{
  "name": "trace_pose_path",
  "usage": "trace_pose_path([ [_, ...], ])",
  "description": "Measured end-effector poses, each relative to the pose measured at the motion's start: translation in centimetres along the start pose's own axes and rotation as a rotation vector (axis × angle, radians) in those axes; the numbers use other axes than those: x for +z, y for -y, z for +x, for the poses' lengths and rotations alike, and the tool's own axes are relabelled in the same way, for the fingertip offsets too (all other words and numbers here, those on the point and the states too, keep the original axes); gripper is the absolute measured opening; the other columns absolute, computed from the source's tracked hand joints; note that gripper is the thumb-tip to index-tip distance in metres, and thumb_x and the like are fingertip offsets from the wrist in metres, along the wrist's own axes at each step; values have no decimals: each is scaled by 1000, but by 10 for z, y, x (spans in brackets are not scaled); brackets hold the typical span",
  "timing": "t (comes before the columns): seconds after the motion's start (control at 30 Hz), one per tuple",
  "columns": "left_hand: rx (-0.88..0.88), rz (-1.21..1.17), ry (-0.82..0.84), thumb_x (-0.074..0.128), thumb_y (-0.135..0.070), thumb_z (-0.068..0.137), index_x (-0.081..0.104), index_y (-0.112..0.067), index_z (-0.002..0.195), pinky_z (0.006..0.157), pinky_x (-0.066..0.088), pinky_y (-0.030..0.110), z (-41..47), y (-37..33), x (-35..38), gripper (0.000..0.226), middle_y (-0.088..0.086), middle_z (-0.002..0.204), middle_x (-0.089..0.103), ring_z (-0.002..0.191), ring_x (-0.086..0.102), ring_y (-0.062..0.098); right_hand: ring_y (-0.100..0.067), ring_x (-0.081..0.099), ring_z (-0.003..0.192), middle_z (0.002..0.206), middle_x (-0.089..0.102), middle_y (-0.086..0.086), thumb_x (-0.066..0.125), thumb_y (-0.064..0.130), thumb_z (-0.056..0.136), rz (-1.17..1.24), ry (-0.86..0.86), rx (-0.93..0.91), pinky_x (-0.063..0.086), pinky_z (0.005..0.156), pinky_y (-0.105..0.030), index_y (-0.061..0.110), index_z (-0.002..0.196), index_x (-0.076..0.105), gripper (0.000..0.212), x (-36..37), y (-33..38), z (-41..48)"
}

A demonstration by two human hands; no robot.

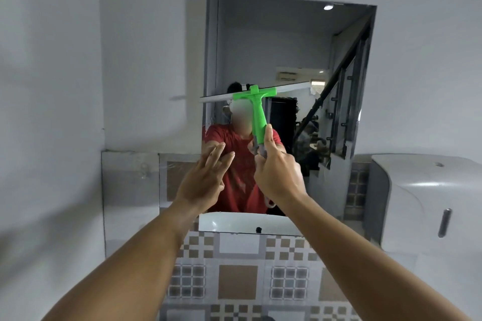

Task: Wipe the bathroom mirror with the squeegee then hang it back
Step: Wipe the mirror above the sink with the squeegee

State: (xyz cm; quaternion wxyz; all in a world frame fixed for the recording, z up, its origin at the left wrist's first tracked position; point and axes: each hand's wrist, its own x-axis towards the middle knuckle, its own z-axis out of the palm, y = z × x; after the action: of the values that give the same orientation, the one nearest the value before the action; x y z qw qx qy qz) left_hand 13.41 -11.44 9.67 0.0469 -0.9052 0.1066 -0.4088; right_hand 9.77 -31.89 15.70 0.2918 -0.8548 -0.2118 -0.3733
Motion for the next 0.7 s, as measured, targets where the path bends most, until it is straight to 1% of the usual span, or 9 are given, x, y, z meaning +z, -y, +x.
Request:
trace_pose_path([
  [0.03,0,-6,0,84,-15,78,37,-14,158,97,57,44,0,0,0,93,18,166,29,152,29,40,-24,67,74,115,69,-7,44,22,99,-59,-5,-17,50,47,-32,25,160,7,71,-5,-5,1],
  [0.1,-2,-4,5,86,-15,76,40,-10,156,95,57,44,-1,0,-2,92,19,164,32,151,31,40,-21,63,69,100,69,-2,48,19,97,-180,16,-34,38,42,-25,30,160,8,75,-20,-15,4],
  [0.2,1,8,3,91,-18,71,48,-3,150,99,55,45,-2,3,-2,91,21,158,42,148,38,40,-15,57,51,73,56,7,52,13,92,-359,82,-50,45,39,-25,39,159,6,85,-50,-34,13],
  [0.27,8,4,-6,87,-16,74,46,-2,151,102,55,45,-1,4,0,88,20,158,41,149,37,37,-15,57,52,71,56,4,52,9,89,-485,111,-85,52,44,-28,41,158,5,89,-70,-48,19],
  [0.37,2,3,1,84,-20,78,43,-6,154,102,56,45,-2,4,-1,87,16,162,37,151,33,35,-17,56,58,74,54,1,50,8,89,-640,129,-106,53,52,-31,43,157,2,92,-103,-66,26],
  [0.43,-16,11,-5,85,-23,77,47,-7,151,99,57,45,-4,2,-5,86,16,160,41,149,38,36,-16,53,57,74,47,3,49,11,92,-730,128,-117,45,47,-29,44,157,-3,89,-122,-75,30],
  [0.5,3,-4,-47,81,-26,81,52,-6,146,100,57,45,-4,1,-10,75,16,154,47,143,43,35,-14,50,54,72,42,6,48,13,94,-791,124,-125,35,43,-26,44,156,-6,88,-132,-81,32],
  [0.6,71,16,-187,59,-30,99,55,-5,140,104,51,45,15,2,-27,48,16,142,54,130,52,33,-14,50,56,77,51,4,48,12,92,-779,116,-102,36,46,-27,45,156,-7,91,-137,-91,30],
  [0.7,86,48,-308,56,-26,100,55,-4,138,104,49,46,60,3,-63,44,15,138,55,124,53,34,-13,51,58,75,47,7,50,10,90,-686,110,-61,41,49,-28,47,156,-3,93,-133,-100,21],
])
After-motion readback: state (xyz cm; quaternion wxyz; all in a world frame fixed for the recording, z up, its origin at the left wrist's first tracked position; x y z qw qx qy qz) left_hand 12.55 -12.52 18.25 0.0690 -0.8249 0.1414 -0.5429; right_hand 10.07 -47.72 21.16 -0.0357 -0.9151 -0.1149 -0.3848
